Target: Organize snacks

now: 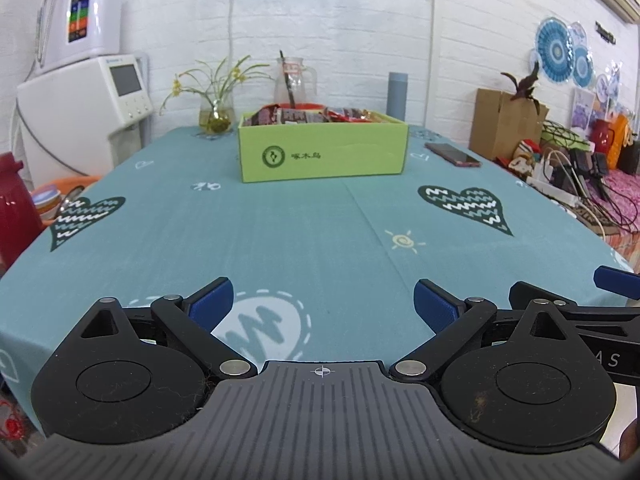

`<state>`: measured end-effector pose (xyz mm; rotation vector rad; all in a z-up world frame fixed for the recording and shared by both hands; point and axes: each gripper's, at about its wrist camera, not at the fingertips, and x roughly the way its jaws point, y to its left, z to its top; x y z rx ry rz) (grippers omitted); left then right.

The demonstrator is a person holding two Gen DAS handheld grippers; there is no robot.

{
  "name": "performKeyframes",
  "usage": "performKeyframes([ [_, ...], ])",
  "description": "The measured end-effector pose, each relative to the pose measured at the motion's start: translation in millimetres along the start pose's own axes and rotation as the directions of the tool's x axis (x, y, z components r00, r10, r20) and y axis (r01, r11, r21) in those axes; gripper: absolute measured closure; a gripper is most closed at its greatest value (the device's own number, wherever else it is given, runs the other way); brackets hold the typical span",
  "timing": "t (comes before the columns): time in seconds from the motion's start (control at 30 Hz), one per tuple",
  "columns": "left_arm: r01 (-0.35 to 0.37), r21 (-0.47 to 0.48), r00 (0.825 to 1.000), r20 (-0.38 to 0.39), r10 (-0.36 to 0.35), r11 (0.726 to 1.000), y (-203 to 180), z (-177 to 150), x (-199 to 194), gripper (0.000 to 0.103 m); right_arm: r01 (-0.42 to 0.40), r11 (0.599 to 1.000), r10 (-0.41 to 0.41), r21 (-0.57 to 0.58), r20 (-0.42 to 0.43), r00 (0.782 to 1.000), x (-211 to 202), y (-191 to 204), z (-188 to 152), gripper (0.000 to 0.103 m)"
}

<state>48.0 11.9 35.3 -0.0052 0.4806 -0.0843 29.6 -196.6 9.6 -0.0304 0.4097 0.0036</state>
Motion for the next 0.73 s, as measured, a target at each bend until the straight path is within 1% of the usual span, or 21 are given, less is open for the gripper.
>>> performKeyframes([
  [0.13, 0.005, 0.021, 1.0, 0.019, -0.005, 1.0, -8.6, -15.6, -21.7, 0.016, 0.001, 1.0, -0.002, 0.028, 0.051, 0.999, -27.6, -10.9, -19.1, 0.002],
  [0.2, 0.015, 0.046, 0.999, 0.029, -0.016, 0.999, -14.8, -24.2, -29.3, 0.016, 0.0, 0.999, -0.003, 0.052, 0.059, 0.998, -28.7, -17.7, -23.2, 0.002],
  [0.33, 0.022, 0.084, 1.0, 0.007, -0.023, 0.996, -24.1, -26.3, -22.2, 0.017, 0.021, 0.995, -0.023, 0.1, 0.023, 0.999, -14.0, -26.2, -18.7, 0.002],
  [0.4, 0.02, 0.078, 1.0, 0.008, -0.02, 0.997, -23.1, -26.5, -20.7, 0.018, 0.012, 0.995, -0.013, 0.096, 0.006, 1.0, -9.5, -27.8, -20.7, 0.002],
  [0.57, 0.008, 0.06, 1.0, 0.001, -0.008, 0.998, -17.9, -30.4, -19.1, 0.02, 0.0, 0.997, 0.0, 0.076, -0.006, 1.0, -6.9, -24.2, -26.7, 0.002],
  [0.73, 0.015, 0.051, 1.0, 0.002, -0.015, 0.999, -15.5, -33.4, -18.0, 0.021, 0.006, 0.997, -0.005, 0.081, -0.009, 1.0, -7.8, -21.9, -29.7, 0.002],
])
